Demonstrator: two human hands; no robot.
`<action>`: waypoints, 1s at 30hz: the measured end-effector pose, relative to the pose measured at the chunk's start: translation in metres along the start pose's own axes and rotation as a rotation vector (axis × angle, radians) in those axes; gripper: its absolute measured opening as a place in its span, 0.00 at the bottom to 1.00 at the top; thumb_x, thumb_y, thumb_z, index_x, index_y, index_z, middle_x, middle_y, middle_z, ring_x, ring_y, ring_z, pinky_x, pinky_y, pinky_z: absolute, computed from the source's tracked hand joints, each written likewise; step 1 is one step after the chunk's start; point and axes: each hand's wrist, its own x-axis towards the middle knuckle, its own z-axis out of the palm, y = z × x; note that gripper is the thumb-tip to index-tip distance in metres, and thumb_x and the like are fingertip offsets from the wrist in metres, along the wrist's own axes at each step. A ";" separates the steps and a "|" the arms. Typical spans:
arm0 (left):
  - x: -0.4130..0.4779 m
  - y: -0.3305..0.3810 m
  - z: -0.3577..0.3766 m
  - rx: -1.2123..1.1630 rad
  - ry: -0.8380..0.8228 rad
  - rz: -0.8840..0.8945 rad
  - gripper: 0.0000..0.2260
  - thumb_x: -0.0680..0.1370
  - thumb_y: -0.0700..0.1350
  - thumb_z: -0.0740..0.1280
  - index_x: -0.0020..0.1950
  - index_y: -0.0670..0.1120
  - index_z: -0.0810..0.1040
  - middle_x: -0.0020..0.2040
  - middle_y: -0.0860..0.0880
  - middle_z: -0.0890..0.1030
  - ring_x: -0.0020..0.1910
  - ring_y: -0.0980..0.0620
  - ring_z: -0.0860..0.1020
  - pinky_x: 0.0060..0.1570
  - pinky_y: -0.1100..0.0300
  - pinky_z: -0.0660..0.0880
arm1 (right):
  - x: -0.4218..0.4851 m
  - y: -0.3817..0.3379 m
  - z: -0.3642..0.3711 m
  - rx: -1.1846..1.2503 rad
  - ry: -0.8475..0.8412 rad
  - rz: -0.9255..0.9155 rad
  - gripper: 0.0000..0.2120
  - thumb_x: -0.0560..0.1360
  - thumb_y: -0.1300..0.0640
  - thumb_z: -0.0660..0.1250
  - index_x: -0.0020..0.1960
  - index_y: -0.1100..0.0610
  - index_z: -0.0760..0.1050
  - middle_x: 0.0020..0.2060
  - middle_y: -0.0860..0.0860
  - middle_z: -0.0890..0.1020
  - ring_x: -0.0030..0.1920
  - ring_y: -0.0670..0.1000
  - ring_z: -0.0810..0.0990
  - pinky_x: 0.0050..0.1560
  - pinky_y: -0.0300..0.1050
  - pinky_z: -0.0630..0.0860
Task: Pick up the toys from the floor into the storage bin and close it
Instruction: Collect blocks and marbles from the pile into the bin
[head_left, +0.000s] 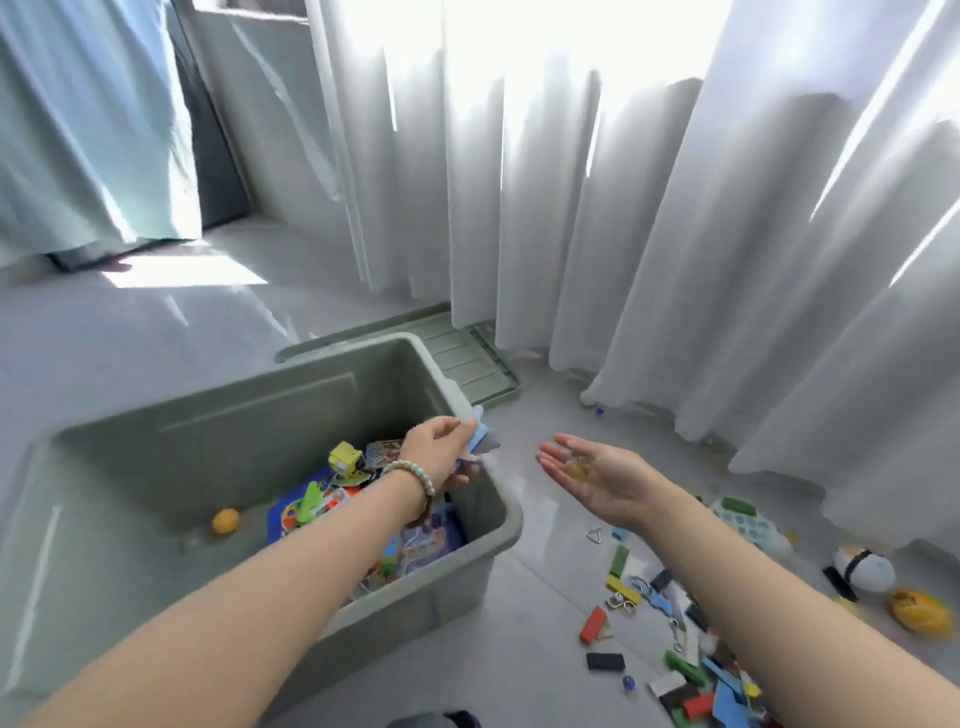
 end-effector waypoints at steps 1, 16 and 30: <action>-0.001 -0.006 -0.028 0.004 0.081 -0.013 0.08 0.78 0.49 0.65 0.46 0.44 0.75 0.33 0.46 0.76 0.17 0.60 0.72 0.18 0.69 0.69 | 0.000 0.011 0.021 -0.033 -0.044 0.032 0.16 0.81 0.65 0.54 0.67 0.68 0.65 0.59 0.63 0.75 0.59 0.60 0.77 0.55 0.47 0.77; 0.011 -0.080 -0.167 -0.248 0.260 -0.247 0.21 0.79 0.39 0.61 0.72 0.38 0.62 0.51 0.40 0.78 0.50 0.45 0.79 0.50 0.56 0.77 | 0.058 0.113 0.116 -0.308 -0.062 0.094 0.26 0.77 0.72 0.50 0.74 0.61 0.59 0.70 0.59 0.68 0.68 0.59 0.69 0.62 0.50 0.72; -0.031 0.002 -0.045 0.284 0.005 0.235 0.09 0.78 0.42 0.63 0.57 0.43 0.76 0.49 0.45 0.80 0.39 0.55 0.76 0.44 0.59 0.76 | -0.019 0.011 0.002 -0.709 0.046 -0.144 0.13 0.78 0.66 0.58 0.60 0.56 0.73 0.60 0.55 0.77 0.58 0.54 0.78 0.58 0.48 0.74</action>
